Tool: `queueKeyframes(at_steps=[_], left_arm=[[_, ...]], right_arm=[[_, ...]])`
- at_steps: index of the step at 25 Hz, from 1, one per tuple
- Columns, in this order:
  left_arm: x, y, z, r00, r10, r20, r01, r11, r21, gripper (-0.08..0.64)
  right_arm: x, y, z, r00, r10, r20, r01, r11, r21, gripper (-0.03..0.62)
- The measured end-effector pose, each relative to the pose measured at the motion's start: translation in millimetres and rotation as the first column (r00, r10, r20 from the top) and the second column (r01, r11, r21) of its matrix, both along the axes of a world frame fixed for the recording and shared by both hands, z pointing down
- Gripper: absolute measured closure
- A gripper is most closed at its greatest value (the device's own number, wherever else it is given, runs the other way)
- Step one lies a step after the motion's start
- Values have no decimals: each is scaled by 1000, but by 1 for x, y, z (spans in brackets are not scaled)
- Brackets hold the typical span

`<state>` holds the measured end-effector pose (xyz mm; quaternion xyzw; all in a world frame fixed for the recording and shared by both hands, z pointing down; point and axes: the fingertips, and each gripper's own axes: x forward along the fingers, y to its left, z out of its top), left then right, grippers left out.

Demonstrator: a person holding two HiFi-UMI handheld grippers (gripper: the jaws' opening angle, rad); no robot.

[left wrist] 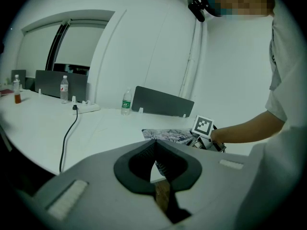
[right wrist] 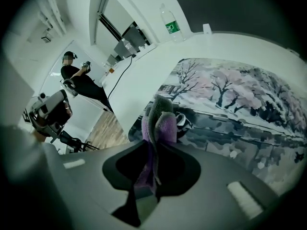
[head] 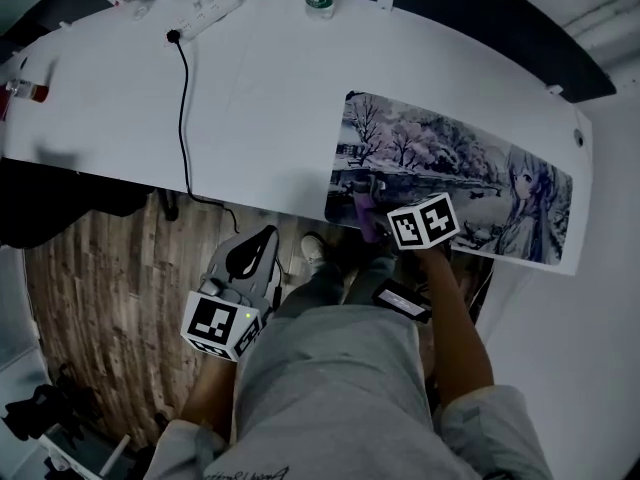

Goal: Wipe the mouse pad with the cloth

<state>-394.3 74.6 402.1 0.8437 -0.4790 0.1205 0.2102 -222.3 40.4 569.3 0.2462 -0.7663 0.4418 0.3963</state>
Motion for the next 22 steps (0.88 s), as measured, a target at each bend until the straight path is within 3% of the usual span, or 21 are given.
queueKeyframes(at_steps=[15,22], left_arm=[[-34,11,6,995,-96,-2,96,995,-11,541],[-45,9,5,992,-128,5,128,992,-15,541]], right_arm=[[-64,2,-2,992,-109,67,109,994,-5,518],[-66,1,-1,990,-124,64,125,992,-2,518]])
